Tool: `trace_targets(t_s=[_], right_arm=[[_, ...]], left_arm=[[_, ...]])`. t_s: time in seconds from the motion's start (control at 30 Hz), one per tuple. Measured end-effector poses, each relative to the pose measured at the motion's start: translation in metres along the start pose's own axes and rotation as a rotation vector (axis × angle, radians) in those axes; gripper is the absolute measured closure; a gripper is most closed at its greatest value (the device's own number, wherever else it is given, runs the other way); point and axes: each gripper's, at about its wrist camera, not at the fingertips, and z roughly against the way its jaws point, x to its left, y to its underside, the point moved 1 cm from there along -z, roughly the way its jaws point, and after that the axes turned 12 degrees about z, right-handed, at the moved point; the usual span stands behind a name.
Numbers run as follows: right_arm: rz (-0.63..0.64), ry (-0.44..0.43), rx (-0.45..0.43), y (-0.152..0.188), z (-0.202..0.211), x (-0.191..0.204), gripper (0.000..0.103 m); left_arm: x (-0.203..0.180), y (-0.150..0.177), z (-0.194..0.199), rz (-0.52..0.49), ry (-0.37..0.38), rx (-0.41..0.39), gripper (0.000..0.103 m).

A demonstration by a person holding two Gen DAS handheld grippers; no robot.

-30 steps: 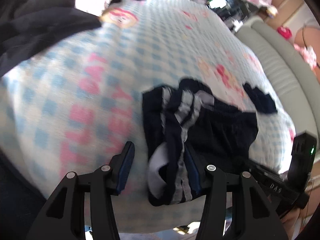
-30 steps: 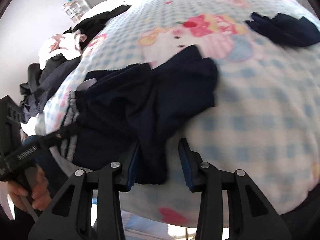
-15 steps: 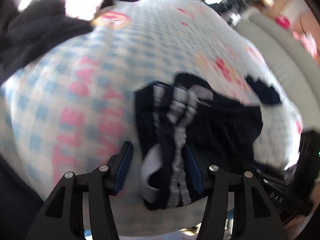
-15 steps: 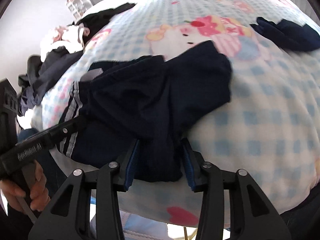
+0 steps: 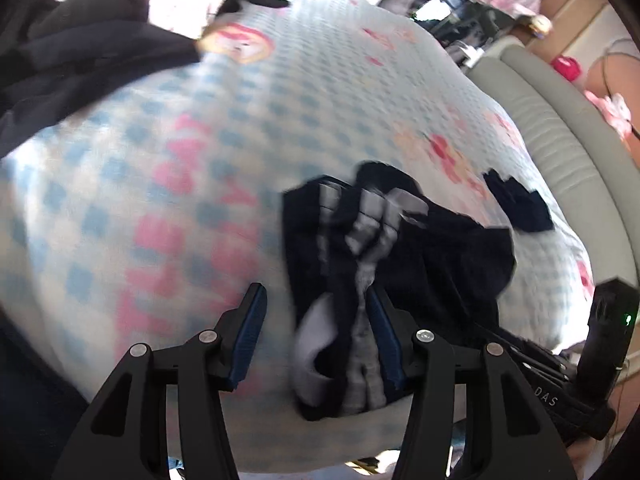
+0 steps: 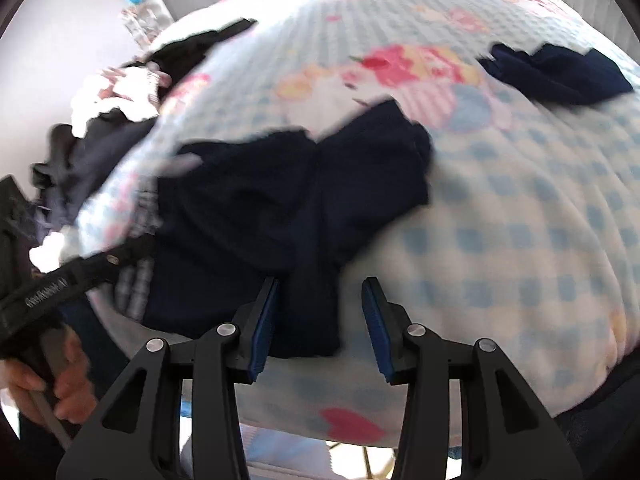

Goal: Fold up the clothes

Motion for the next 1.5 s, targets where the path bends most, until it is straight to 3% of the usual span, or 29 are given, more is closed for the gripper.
trace_targets(t_s=[0.13,0.2,0.3,0.4,0.5,0.6,0.67,0.77,0.87,0.93,1.1,1.23,1.33,1.5], right_arm=[[-0.057,0.0,-0.029,0.002,0.013,-0.017,0.055],[-0.043,-0.006,-0.044,-0.001,0.02,-0.019,0.055],[-0.01,-0.032,-0.038,-0.002,0.022,-0.015,0.055],[0.044,0.027,0.016,0.001,0.01,-0.009,0.055],[0.031,0.085,0.028,0.003,0.01,-0.011,0.054],[0.023,0.101,-0.022,-0.003,0.026,-0.008,0.052],[0.013,0.062,-0.06,-0.007,0.033,-0.008,0.049],[0.001,0.003,-0.076,-0.013,0.03,-0.007,0.045],[0.021,0.047,-0.023,-0.014,0.009,-0.005,0.045],[-0.007,0.069,-0.008,-0.009,0.008,-0.015,0.045],[-0.056,0.062,-0.023,0.0,0.022,-0.032,0.044],[-0.037,-0.058,-0.029,-0.001,0.032,-0.028,0.044],[-0.003,-0.103,0.001,0.0,0.027,-0.022,0.044],[0.006,-0.07,0.047,0.007,0.014,-0.021,0.044]], left_arm=[[0.011,-0.005,0.015,0.05,0.041,-0.047,0.049],[0.007,-0.007,0.011,0.051,0.11,-0.017,0.049],[-0.011,0.003,0.0,-0.013,0.125,0.019,0.049],[-0.02,0.009,-0.01,-0.08,0.004,0.018,0.049],[-0.013,0.002,-0.002,-0.039,-0.112,-0.081,0.049],[0.0,-0.007,0.006,0.049,-0.015,-0.079,0.05],[0.005,-0.009,0.007,0.088,0.051,-0.058,0.05],[-0.011,-0.006,-0.007,0.051,0.125,0.003,0.049],[-0.024,-0.002,-0.016,-0.024,0.025,-0.011,0.049],[-0.019,-0.006,-0.018,-0.013,-0.024,-0.034,0.049],[-0.014,-0.012,-0.015,0.041,0.067,-0.022,0.049],[-0.026,-0.004,-0.011,-0.014,0.142,0.007,0.049],[-0.031,0.009,-0.014,-0.062,0.083,0.045,0.049],[-0.034,0.022,-0.015,-0.164,-0.144,-0.009,0.05]])
